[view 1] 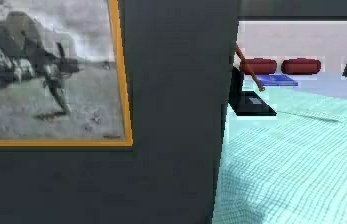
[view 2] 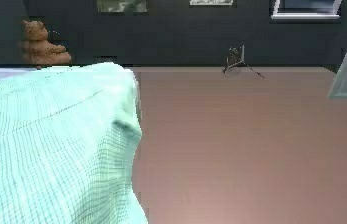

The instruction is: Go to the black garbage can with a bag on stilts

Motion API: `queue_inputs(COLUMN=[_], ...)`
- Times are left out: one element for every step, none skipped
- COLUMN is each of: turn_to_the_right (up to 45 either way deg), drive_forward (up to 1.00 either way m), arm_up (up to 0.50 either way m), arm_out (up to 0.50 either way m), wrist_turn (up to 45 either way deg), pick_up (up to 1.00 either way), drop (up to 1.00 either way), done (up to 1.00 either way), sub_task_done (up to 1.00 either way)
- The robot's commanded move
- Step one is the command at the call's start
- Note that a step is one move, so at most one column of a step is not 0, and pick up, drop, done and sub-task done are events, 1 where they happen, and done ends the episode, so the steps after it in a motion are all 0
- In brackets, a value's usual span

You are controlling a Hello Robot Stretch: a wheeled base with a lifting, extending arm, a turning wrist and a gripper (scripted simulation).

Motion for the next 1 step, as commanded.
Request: queue_inputs(turn_to_the_right=[45.0], drive_forward=[0.00], arm_up=[0.00], arm_out=[0.00], wrist_turn=[0.0], pick_up=[0.00], drop=[0.00], done=[0.00], sub_task_done=[0.00])
